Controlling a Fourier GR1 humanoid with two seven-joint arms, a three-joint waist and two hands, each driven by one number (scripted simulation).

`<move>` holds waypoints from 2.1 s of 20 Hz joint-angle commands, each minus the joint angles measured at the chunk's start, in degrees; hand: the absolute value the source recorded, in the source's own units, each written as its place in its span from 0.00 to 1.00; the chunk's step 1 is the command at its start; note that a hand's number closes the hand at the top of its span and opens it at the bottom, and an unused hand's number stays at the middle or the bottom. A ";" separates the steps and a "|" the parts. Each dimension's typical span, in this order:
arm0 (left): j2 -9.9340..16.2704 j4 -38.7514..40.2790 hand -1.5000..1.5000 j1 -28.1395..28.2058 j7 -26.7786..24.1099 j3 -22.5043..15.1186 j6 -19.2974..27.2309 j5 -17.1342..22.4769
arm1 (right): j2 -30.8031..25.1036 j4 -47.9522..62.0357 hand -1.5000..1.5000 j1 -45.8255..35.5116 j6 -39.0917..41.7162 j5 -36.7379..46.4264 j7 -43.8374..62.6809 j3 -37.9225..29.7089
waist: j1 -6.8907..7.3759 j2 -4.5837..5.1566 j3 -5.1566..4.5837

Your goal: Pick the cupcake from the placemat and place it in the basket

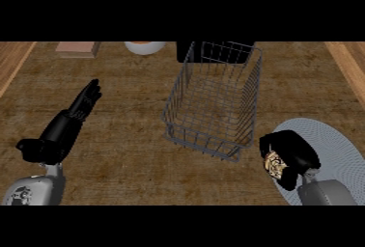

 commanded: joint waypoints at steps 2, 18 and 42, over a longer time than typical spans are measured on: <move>0.24 -1.12 0.50 -0.40 0.90 -0.10 -0.30 0.22 | 14.30 -4.40 1.00 2.15 -2.55 4.95 18.08 12.53 | 1.40 0.24 1.36; -0.86 1.22 0.50 -2.46 0.83 -1.46 -0.38 -0.37 | 14.93 -21.86 1.00 -2.45 -33.12 -7.75 57.47 47.82 | 3.48 0.47 1.61; 0.33 1.40 0.50 -3.64 1.36 0.29 -0.79 0.54 | 14.90 -27.36 1.00 -30.67 -35.24 6.47 91.20 43.91 | 2.15 0.20 1.22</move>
